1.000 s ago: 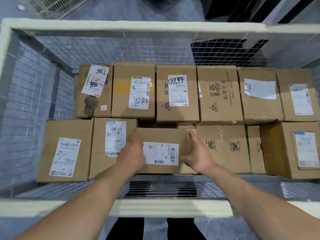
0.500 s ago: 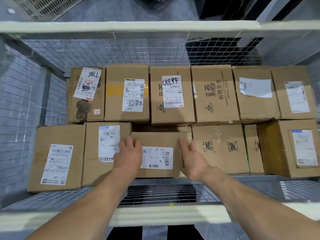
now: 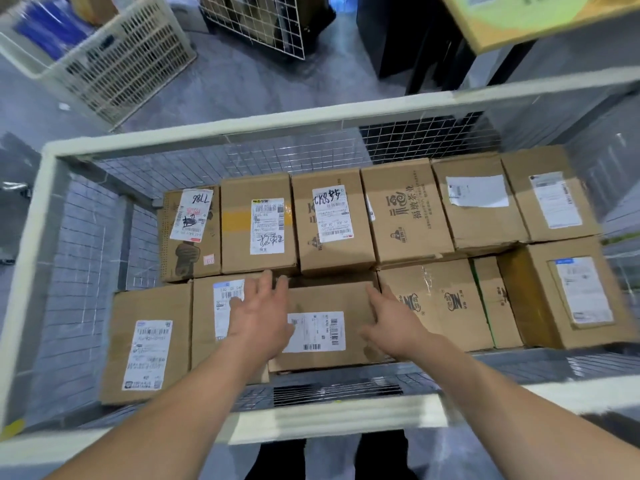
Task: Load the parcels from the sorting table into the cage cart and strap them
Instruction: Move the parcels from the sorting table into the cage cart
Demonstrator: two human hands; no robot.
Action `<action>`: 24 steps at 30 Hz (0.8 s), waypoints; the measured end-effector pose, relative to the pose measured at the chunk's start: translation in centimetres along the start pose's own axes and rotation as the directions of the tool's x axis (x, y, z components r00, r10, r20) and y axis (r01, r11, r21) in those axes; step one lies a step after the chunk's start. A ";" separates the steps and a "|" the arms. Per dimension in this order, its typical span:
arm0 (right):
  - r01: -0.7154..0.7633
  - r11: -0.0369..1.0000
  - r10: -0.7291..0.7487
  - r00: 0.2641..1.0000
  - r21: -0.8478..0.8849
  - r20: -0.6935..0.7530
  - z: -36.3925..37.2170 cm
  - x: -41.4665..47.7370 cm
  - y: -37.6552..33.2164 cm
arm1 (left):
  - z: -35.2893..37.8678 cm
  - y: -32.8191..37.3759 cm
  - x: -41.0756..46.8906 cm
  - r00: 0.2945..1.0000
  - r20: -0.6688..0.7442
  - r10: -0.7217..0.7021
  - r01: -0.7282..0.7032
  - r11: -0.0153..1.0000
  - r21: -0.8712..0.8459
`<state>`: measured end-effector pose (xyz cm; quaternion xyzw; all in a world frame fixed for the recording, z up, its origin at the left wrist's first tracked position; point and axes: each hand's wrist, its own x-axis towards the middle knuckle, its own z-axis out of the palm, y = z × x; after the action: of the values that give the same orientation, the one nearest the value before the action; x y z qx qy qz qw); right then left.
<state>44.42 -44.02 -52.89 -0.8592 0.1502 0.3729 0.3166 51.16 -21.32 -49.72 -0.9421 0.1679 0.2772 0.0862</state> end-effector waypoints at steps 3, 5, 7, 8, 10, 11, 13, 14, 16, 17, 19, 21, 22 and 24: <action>0.066 0.998 -0.063 0.977 0.009 -0.206 -2.5 -3.5 -1.2 | -4.5 1.7 -1.5 0.990 -0.113 0.086 -0.087 0.996 -0.005; 0.112 0.994 -0.101 0.925 0.010 -0.367 -5.0 -6.4 -2.2 | -7.9 3.1 -3.0 0.971 -0.197 0.134 -0.142 0.989 -0.028; 0.138 0.990 -0.125 0.866 -0.009 -0.484 -7.9 -9.7 -3.3 | -11.5 4.7 -4.5 0.946 -0.267 0.185 -0.211 0.975 -0.075; 0.136 0.990 -0.129 0.844 -0.025 -0.521 -9.5 -11.3 -3.7 | -13.4 5.5 -5.1 0.932 -0.293 0.215 -0.252 0.963 -0.095; 0.134 0.988 -0.156 0.773 -0.081 -0.615 -12.2 -14.6 -3.9 | -17.4 7.3 -6.5 0.896 -0.333 0.293 -0.347 0.931 -0.115; 0.134 0.986 -0.168 0.724 -0.103 -0.669 -13.4 -16.3 -3.9 | -19.4 8.2 -7.2 0.871 -0.356 0.338 -0.396 0.913 -0.102; 0.109 0.986 -0.164 0.610 -0.123 -0.776 -15.8 -20.1 -3.8 | -23.2 10.5 -8.9 0.795 -0.425 0.433 -0.495 0.868 -0.043; 0.088 0.988 -0.152 0.552 -0.124 -0.820 -17.0 -22.1 -3.6 | -24.9 11.7 -9.7 0.750 -0.455 0.480 -0.541 0.841 -0.005; 0.020 0.992 -0.117 0.456 -0.122 -0.882 -19.0 -26.4 -3.5 | -27.9 14.1 -11.3 0.656 -0.514 0.553 -0.619 0.784 0.053; -0.018 0.993 -0.099 0.398 -0.116 -0.912 -19.8 -28.6 -3.3 | -29.4 15.3 -12.2 0.591 -0.552 0.588 -0.659 0.747 0.090; -0.082 0.993 -0.064 0.280 -0.091 -0.958 -21.1 -33.1 -2.7 | -32.4 17.8 -14.4 0.443 -0.613 0.654 -0.746 0.648 0.152; -0.139 0.990 -0.009 0.190 -0.036 -0.982 -21.8 -37.5 -1.9 | -35.0 20.4 -16.9 0.291 -0.667 0.686 -0.805 0.552 0.216; -0.169 0.986 0.016 0.144 -0.008 -0.989 -22.0 -39.7 -1.5 | -36.2 21.7 -18.4 0.228 -0.685 0.692 -0.826 0.510 0.241; -0.228 0.973 0.049 0.055 0.036 -0.997 -21.9 -44.0 -0.4 | -38.0 24.2 -21.5 0.121 -0.705 0.699 -0.857 0.432 0.281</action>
<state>26.77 -57.06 -8.90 -0.8817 0.3821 -0.2748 0.0346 44.17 -47.71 -7.93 -0.7323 0.6262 -0.1154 -0.2414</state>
